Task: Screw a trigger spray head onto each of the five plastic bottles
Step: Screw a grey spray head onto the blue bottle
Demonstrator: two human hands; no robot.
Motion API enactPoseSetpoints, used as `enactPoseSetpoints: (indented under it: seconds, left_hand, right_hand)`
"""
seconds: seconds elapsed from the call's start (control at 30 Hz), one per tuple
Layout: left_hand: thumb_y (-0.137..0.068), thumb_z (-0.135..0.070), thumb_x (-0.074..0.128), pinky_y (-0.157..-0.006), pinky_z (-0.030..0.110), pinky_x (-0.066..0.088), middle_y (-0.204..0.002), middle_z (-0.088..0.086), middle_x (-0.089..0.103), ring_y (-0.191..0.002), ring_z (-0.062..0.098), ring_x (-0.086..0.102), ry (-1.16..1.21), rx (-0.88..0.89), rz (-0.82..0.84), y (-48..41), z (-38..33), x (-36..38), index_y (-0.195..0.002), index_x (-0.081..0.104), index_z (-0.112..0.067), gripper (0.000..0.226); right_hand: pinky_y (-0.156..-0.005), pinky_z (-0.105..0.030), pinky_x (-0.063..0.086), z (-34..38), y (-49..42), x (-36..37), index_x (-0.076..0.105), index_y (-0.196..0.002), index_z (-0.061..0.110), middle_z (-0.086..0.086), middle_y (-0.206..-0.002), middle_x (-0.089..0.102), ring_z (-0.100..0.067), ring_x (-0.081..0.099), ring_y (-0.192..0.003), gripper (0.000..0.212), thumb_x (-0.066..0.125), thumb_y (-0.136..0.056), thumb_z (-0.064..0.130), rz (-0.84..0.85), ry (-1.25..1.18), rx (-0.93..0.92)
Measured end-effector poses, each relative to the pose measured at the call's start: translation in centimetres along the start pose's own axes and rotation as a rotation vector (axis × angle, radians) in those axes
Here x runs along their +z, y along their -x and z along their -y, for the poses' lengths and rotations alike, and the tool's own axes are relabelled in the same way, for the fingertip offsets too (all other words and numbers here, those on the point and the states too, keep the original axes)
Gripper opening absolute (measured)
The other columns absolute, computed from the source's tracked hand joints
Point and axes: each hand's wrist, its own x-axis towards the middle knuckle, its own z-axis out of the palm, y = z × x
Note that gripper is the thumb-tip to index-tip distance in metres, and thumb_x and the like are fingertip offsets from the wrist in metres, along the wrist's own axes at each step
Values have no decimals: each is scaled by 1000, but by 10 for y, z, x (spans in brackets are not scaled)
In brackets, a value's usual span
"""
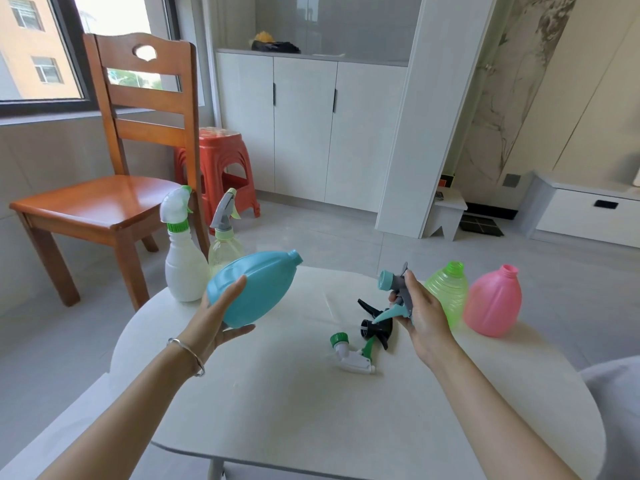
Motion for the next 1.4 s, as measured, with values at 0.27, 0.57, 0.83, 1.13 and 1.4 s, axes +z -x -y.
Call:
enactPoseSetpoints:
  seconds: [0.27,0.57,0.83,1.13,1.4]
  left_hand:
    - [-19,-73,79,-65,31,60,-117,3,58,-104,20,62,-24,-25,1,0,2,1,-118,46,-40,109]
    - [-26,-77,76,-72,29,57,-121,0,60,-105,16,63,-188,-36,101,7,9,13,-123,45,-38,110]
    - [-28,-78,74,-73,31,57,-120,0,62,-106,17,63,-186,-67,149,12,12,26,-121,49,-37,105]
    - [-28,-76,76,-72,30,58,-118,-2,65,-103,15,66,-164,-62,203,14,7,21,-119,50,-38,102]
    - [-48,-75,70,-73,30,57,-125,6,62,-102,21,68,-204,-109,307,15,5,18,-136,36,-34,103]
  right_hand:
    - [-65,-26,41,3,7,-2,65,-78,18,-2,-66,54,-11,50,-61,27,51,-94,35,43,23,-8]
    - [-58,-24,47,-3,10,6,67,-79,12,1,-60,56,-16,52,-52,28,51,-94,30,204,131,-65]
    - [-58,-33,41,-5,17,24,62,-86,4,0,-57,49,-13,56,-50,36,54,-91,38,341,268,-81]
    - [-60,-23,51,1,23,28,66,-91,15,3,-76,66,-13,61,-68,21,77,-74,14,459,289,-119]
    - [-65,-23,54,6,24,25,66,-94,12,-4,-87,73,-18,72,-78,23,77,-74,14,459,290,-37]
